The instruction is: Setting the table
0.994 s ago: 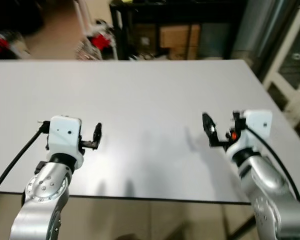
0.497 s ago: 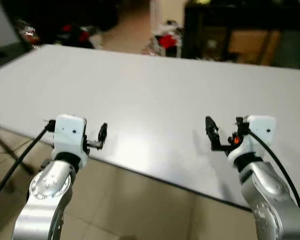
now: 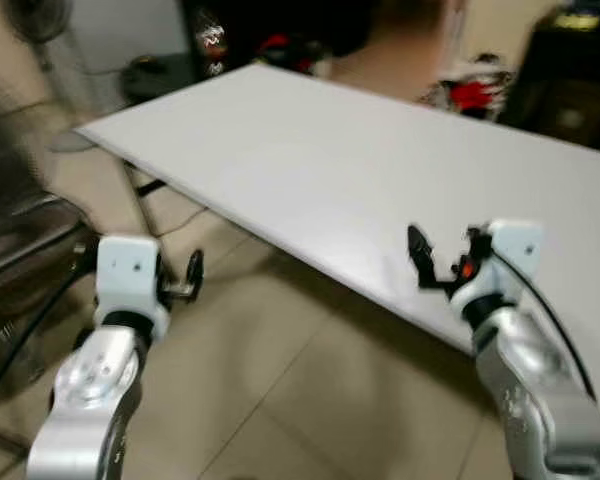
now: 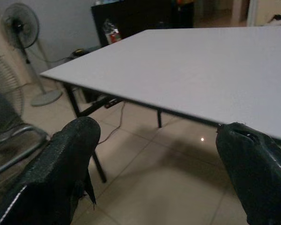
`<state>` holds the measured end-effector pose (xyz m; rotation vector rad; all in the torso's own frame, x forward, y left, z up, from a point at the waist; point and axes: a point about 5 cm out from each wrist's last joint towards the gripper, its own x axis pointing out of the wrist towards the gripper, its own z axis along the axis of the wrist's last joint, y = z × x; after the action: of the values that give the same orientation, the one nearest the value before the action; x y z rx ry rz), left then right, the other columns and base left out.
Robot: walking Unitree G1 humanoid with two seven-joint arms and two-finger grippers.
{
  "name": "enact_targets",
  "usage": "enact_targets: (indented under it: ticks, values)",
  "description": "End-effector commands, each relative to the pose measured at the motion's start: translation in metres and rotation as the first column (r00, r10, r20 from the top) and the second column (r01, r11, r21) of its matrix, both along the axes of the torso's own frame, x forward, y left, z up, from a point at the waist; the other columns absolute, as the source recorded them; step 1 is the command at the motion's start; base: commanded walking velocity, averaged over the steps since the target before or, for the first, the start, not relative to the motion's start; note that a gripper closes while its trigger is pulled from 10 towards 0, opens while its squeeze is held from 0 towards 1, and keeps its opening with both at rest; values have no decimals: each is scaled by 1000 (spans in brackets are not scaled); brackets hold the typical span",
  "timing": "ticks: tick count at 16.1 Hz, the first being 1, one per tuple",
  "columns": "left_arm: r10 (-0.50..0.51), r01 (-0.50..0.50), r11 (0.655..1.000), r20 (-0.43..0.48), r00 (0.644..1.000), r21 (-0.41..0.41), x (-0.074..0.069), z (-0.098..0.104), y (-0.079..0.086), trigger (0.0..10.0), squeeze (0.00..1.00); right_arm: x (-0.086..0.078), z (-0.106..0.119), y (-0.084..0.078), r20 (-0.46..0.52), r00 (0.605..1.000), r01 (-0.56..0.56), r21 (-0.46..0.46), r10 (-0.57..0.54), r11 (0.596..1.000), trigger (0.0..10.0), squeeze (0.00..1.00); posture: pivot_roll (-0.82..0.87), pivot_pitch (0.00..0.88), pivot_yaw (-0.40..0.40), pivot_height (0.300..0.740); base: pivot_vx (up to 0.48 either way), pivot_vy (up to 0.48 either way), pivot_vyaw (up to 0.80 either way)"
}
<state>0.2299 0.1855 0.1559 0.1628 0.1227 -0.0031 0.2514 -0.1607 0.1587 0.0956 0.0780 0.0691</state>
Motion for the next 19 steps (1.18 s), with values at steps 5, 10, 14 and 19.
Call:
enact_targets:
  ticks: [5, 10, 14, 19]
  values:
    - [20, -20, 1000, -3, 1000, -1, 10, -5, 1, 10000, 0, 3, -7, -9, -18, 998, 51, -28, -52, 998, 10000, 1000, 11, 0, 36, 740, 0, 315, 0]
    - [-31, 31, 1000, -38, 999, -2, 10, -13, -8, 10000, 0, -10, -14, -23, -39, 992, 114, -169, -122, 979, 10000, 1000, -54, 0, 77, 740, 0, 311, 0]
    - [-43, 43, 999, -42, 998, -11, 13, -16, -9, 10000, 0, -18, -18, -18, -85, 990, 106, -90, -114, 990, 10000, 1000, -60, 0, 70, 740, 0, 309, 0]
    - [-18, 17, 1000, -24, 1000, -9, 15, -11, -8, 10000, 0, -5, -15, -4, -61, 998, 14, -53, -17, 999, 10000, 1000, -16, 0, 58, 740, 0, 309, 800]
